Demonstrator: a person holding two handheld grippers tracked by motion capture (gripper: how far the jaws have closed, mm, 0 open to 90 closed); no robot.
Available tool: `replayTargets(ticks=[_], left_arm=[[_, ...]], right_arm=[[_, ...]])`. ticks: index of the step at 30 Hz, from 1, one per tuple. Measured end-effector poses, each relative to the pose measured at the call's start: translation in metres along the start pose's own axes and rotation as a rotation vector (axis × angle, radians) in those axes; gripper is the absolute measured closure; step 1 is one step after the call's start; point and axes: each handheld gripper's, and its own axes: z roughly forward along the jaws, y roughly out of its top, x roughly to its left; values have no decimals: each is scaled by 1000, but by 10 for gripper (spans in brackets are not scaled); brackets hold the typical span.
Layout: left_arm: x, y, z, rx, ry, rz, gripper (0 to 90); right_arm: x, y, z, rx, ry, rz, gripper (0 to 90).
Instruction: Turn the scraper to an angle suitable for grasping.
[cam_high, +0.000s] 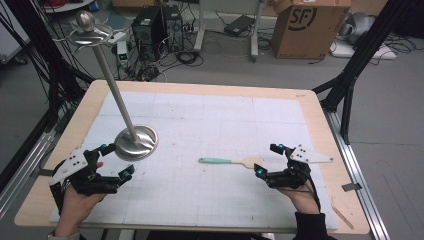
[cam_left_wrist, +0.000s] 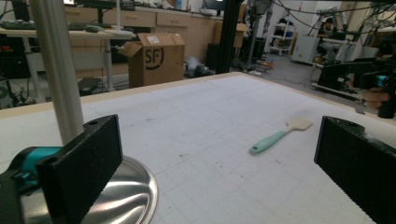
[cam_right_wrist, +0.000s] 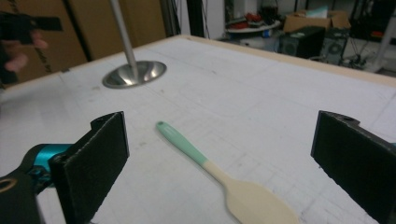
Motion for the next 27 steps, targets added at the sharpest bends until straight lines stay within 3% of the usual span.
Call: replayTargets(ticks=[1, 2, 3, 4, 5, 6, 7, 9, 13, 16, 17, 23, 27], left_arm=[[0, 0, 0, 0, 0, 0, 17], [1, -1, -1, 3, 2, -3, 17], [1, -1, -1, 3, 2, -3, 17], [2, -1, -2, -1, 5, -5, 17], [2, 0, -2, -4, 7, -8, 17], [2, 0, -3, -6, 7, -8, 17], [2, 0, -3, -8, 8, -9, 16], [2, -1, -4, -5, 12, -11, 17], [2, -1, -5, -11, 19, -6, 17], [3, -2, -6, -13, 16, -4, 17], [3, -3, -6, -13, 11, -4, 17], [1, -2, -5, -18, -8, 10, 17], [1, -3, -4, -11, -3, 7, 17]], right_arm=[[0, 0, 0, 0, 0, 0, 51], [-1, -1, 4, 25, 6, 9, 175], [-1, -1, 6, 37, 17, 13, 241], [-1, -1, 6, 37, 17, 13, 241], [1, 0, 11, 55, 51, 19, 390], [3, 0, 14, 76, 59, 21, 483], [4, 1, 16, 92, 55, 12, 503], [5, 3, 21, 110, 63, 29, 633], [3, 4, 29, 163, 14, 38, 894], [0, 3, 35, 202, 16, 40, 899], [-1, 1, 41, 246, 29, 20, 900], [-5, -3, 59, 290, 49, -52, 900], [-11, -3, 70, 332, 77, -7, 900]])
